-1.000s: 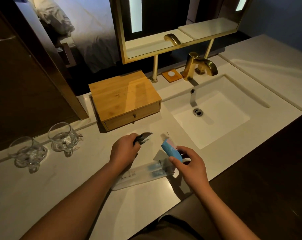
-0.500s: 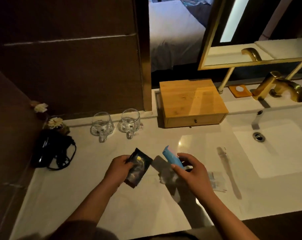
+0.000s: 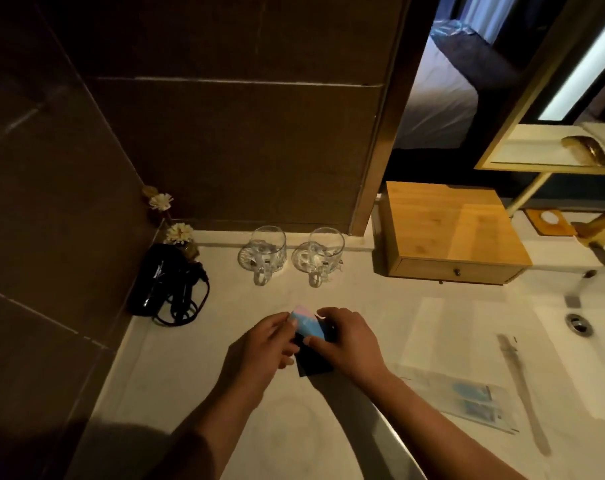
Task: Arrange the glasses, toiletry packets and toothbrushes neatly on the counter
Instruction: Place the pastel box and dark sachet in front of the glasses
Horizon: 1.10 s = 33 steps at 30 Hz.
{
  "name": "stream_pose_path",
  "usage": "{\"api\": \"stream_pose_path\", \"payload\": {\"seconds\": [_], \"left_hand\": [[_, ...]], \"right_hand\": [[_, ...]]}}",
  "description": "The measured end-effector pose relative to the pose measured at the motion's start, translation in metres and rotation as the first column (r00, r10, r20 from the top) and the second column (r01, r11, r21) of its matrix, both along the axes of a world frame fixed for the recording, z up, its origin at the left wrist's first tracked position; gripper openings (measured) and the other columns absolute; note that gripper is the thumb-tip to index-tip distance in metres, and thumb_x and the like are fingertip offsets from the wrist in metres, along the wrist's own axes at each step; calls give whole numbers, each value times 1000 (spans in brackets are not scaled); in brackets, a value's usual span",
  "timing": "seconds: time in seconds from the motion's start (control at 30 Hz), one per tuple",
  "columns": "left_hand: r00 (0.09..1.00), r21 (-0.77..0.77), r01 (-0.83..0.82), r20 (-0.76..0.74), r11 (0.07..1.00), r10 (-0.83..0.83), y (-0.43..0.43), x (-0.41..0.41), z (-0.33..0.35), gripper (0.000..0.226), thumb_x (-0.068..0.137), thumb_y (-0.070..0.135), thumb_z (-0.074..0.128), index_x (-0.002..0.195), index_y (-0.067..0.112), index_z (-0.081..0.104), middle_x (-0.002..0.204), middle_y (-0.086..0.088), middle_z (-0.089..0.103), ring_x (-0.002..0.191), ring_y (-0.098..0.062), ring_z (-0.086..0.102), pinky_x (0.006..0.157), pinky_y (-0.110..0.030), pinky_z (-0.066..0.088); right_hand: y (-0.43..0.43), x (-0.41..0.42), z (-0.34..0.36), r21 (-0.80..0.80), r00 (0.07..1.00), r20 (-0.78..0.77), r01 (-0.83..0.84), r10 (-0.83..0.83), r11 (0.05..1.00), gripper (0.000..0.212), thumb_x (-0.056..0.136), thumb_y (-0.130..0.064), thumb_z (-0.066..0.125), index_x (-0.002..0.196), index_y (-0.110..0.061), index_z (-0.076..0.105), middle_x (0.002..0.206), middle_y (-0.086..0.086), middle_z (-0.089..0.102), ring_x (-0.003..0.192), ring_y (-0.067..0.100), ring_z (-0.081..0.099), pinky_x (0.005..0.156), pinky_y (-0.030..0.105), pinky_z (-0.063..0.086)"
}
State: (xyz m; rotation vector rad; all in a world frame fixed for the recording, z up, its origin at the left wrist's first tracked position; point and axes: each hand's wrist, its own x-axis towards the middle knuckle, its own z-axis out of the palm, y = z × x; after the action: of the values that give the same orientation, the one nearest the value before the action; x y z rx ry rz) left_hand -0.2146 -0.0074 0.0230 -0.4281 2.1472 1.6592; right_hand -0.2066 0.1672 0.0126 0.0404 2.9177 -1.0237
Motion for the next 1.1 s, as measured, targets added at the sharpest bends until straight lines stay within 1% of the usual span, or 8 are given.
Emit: {"api": "stream_pose_path", "payload": {"seconds": [0.13, 0.2, 0.3, 0.4, 0.57, 0.7, 0.9, 1.1], "left_hand": [[986, -6, -164, -26, 986, 163, -15, -25, -4, 25, 92, 26, 64, 116, 31, 64, 109, -5, 73, 86, -22, 75, 66, -30, 62], [993, -75, -112, -51, 991, 108, -28, -43, -11, 21, 90, 26, 65, 107, 39, 66, 109, -4, 74, 86, -22, 74, 63, -28, 61], [998, -236, 3, -60, 972, -18, -50, -66, -27, 22, 81, 37, 65, 92, 56, 64, 108, 3, 74, 93, -21, 71, 80, -44, 61], [990, -375, 46, -104, 926, -91, -55, -72, -32, 34, 85, 35, 67, 118, 42, 63, 118, 4, 69, 104, -18, 66, 93, -44, 55], [940, -537, 93, -231, 839, -252, -54, -51, -41, 60, 77, 38, 78, 132, 33, 54, 129, 4, 53, 114, -16, 55, 93, -42, 55], [834, -664, 248, -224, 706, -504, -52, -39, -51, 81, 70, 53, 79, 139, 44, 39, 150, 10, 31, 133, -18, 34, 103, -41, 49], [743, -724, 252, -279, 641, -608, -56, -44, -56, 49, 83, 34, 73, 130, 38, 57, 153, 5, 39, 131, -23, 44, 100, -44, 51], [755, -682, 217, -336, 699, -563, -58, -44, -59, 41, 84, 21, 74, 123, 30, 65, 148, -4, 50, 128, -27, 53, 99, -47, 53]], "right_hand": [[-32, -17, -6, -6, 992, 3, -123, 123, 992, 56, 79, -59, 67, 125, -26, 60, 112, -2, 68, 101, 18, 58, 83, 32, 51], [-27, -22, -7, 6, 989, -1, -145, 145, 989, 61, 80, -57, 67, 132, -26, 57, 120, -3, 68, 108, 17, 57, 88, 32, 51], [-2, -27, -16, 186, 968, -12, -244, 250, 952, 56, 83, -55, 63, 131, -28, 57, 128, -3, 64, 113, 21, 55, 93, 34, 49], [17, -23, -22, 329, 944, -5, -309, 329, 892, 49, 78, -53, 65, 125, -37, 59, 128, -6, 60, 110, 19, 54, 89, 33, 49], [17, -16, -28, 372, 994, -51, -75, 101, 925, 31, 83, -46, 68, 110, -32, 65, 98, -4, 62, 84, 16, 55, 65, 24, 43], [20, -12, -22, 271, 999, -29, 26, -19, 962, 36, 88, -52, 61, 117, -30, 61, 103, -4, 60, 88, 15, 55, 68, 24, 48], [34, 10, -13, 397, 970, 114, -243, 215, 885, 70, 72, -60, 68, 134, -32, 54, 122, -2, 58, 100, 20, 55, 79, 28, 49], [15, -2, -19, 351, 994, 66, 63, -92, 934, 60, 82, -61, 63, 124, -18, 60, 126, 5, 51, 102, 23, 58, 77, 30, 57]]}}
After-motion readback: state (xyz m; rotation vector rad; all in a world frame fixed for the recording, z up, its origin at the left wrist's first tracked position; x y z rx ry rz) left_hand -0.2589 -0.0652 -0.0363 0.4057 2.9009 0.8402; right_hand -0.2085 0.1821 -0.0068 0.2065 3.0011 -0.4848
